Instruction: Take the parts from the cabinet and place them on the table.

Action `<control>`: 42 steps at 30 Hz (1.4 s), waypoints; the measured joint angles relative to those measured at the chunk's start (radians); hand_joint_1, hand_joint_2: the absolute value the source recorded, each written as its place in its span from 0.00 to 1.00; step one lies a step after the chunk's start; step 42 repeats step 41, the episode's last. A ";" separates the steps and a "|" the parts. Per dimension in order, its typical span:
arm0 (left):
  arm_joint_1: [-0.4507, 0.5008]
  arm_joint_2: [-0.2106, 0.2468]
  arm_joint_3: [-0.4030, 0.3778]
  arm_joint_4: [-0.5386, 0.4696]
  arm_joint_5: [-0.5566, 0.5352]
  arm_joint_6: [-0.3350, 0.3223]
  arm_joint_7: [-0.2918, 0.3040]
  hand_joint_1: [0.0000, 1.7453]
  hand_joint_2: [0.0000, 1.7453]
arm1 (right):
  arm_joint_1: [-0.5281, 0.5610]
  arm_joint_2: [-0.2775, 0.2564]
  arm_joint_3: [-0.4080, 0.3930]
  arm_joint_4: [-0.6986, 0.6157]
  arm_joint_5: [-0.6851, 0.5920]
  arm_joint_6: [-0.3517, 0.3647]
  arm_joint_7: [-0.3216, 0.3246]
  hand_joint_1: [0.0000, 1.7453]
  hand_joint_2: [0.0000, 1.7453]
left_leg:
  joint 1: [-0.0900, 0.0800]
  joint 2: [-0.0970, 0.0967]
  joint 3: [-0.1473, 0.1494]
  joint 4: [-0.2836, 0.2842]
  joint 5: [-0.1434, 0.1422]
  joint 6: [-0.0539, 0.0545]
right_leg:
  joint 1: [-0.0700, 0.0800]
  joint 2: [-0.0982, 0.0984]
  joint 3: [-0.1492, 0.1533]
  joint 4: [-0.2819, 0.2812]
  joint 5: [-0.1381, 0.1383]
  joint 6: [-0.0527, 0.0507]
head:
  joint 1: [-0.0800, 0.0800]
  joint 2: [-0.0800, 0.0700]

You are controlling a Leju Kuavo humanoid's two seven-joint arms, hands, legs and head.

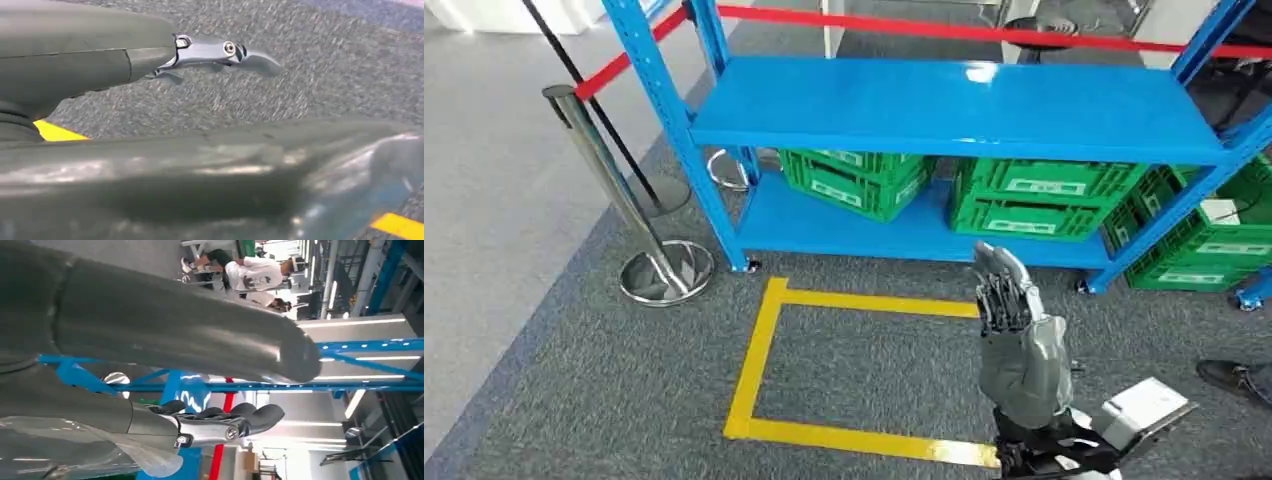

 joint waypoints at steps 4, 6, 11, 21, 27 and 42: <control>-0.003 0.000 0.000 -0.003 -0.002 0.000 0.000 0.00 0.00 | 0.001 0.000 0.000 0.000 0.000 0.000 -0.001 0.00 0.00 | 0.001 0.002 0.005 0.025 -0.024 -0.020 | -0.010 -0.001 0.024 -0.018 -0.010 -0.019 | -0.009 0.000; -0.004 0.000 0.001 -0.003 -0.002 0.000 0.000 0.00 0.00 | -0.001 0.000 0.000 0.000 0.000 0.000 -0.001 0.00 0.00 | 0.009 0.002 -0.073 0.171 -0.086 -0.031 | -0.011 -0.006 0.037 -0.019 -0.021 -0.027 | -0.011 0.000; 0.003 0.000 0.004 -0.003 -0.002 0.000 0.000 0.00 0.00 | 0.000 0.000 0.000 0.000 0.000 0.000 -0.001 0.00 0.00 | 0.020 0.003 -0.158 0.216 0.009 -0.041 | -0.017 -0.001 0.087 -0.019 -0.058 -0.019 | -0.012 0.000; 0.004 0.000 0.008 -0.007 -0.002 -0.001 0.000 0.00 0.00 | -0.010 0.000 0.000 -0.001 0.000 0.000 -0.002 0.00 0.00 | 0.014 0.005 -0.050 0.004 0.047 0.014 | -0.016 -0.002 0.036 0.109 -0.158 0.029 | -0.006 0.000; 0.005 -0.001 0.011 -0.007 -0.002 -0.001 0.000 0.00 0.00 | -0.008 0.000 0.002 0.002 0.000 -0.005 -0.001 0.00 0.00 | -0.001 0.000 0.018 0.004 -0.005 0.021 | -0.008 -0.002 -0.072 0.117 -0.005 0.010 | -0.006 0.000; 0.003 -0.002 0.014 -0.010 -0.002 -0.001 0.000 0.00 0.00 | -0.009 0.000 0.004 0.003 0.000 -0.005 -0.002 0.00 0.00 | 0.020 0.003 -0.154 0.248 -0.035 -0.043 | -0.016 0.000 0.077 -0.023 -0.046 -0.021 | -0.016 0.000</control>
